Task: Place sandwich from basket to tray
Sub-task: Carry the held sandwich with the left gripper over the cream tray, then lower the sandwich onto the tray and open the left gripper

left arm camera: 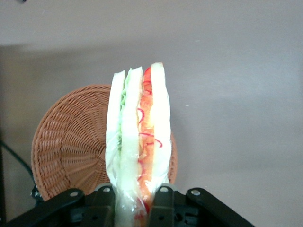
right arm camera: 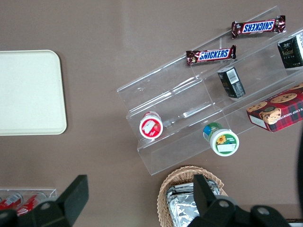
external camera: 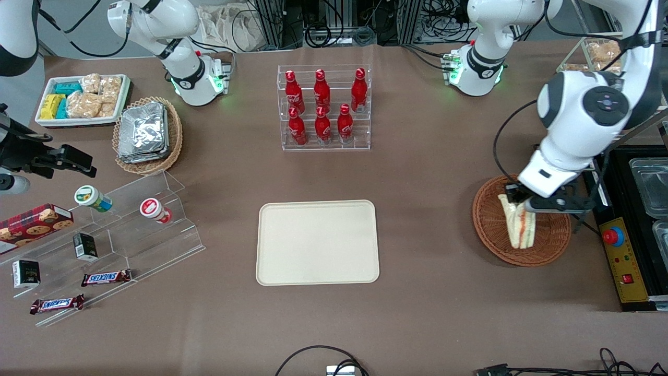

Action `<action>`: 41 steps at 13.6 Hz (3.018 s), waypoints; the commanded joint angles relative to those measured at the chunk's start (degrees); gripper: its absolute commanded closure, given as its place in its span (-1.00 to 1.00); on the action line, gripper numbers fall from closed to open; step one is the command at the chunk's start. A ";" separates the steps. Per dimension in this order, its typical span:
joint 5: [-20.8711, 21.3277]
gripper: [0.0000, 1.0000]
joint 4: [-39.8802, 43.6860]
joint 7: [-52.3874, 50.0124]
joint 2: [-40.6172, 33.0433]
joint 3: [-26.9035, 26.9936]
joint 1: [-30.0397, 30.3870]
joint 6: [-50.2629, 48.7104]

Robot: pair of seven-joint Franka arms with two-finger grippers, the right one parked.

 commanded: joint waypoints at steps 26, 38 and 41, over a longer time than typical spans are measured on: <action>11.93 0.71 43.52 -35.05 41.82 -13.19 -20.32 -9.73; 12.37 0.58 44.23 -37.69 48.42 -13.10 -22.78 -7.69; 12.46 0.50 44.23 -37.78 48.68 -12.93 -23.31 -7.17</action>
